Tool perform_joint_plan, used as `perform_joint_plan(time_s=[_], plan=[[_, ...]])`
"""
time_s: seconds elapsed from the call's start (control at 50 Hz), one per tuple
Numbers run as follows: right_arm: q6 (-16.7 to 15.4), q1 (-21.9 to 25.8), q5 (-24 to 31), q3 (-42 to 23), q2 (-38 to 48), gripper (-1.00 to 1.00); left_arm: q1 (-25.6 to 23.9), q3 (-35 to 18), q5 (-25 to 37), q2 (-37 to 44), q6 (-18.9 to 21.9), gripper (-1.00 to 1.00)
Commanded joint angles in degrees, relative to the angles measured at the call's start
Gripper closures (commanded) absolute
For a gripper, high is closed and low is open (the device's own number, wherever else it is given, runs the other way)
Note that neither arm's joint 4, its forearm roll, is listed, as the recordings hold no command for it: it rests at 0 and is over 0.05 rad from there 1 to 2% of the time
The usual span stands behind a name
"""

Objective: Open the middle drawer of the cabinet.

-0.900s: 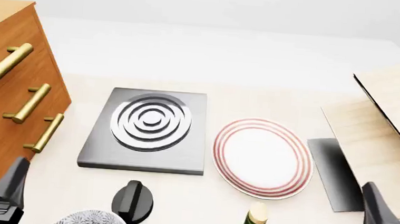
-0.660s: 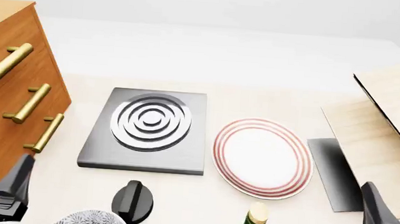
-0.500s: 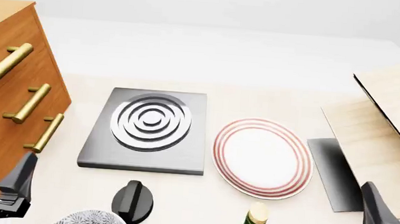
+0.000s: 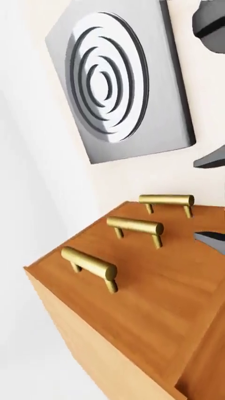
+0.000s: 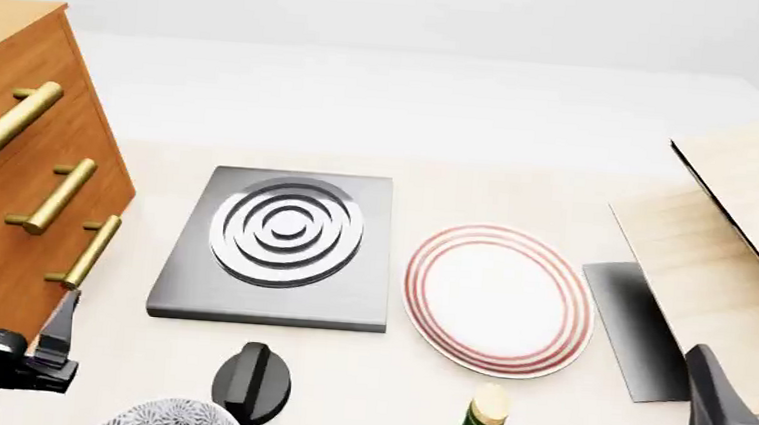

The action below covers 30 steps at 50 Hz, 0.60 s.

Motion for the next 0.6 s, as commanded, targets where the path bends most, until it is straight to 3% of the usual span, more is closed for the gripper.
perform_joint_plan(time_s=[0.02, 0.1, 0.24, 0.4, 0.5, 0.6], plan=[[0.02, 0.00, 0.09, -0.08, 0.00, -1.00, 6.65, 0.63, -7.17, 3.77, 19.29, -1.00], [0.01, 0.00, 0.10, -0.09, 0.00, -1.00, 8.26, 0.63, -8.03, 0.98, 23.67, -1.00], [0.01, 0.00, 0.10, -0.09, 0.00, -1.00, 9.34, 0.63, -14.71, 5.32, 26.66, -1.00], [0.02, 0.00, 0.07, -0.06, 0.01, -1.00, 9.57, 0.63, -17.60, 5.35, 28.88, -1.00], [0.01, 0.01, 0.04, -0.04, 0.01, -1.00, 9.64, 0.63, -27.33, 14.37, 29.64, -1.00], [0.02, -0.01, 0.05, -0.04, 0.01, -1.00, 10.28, 0.63, -48.17, 36.11, 30.28, -1.00]])
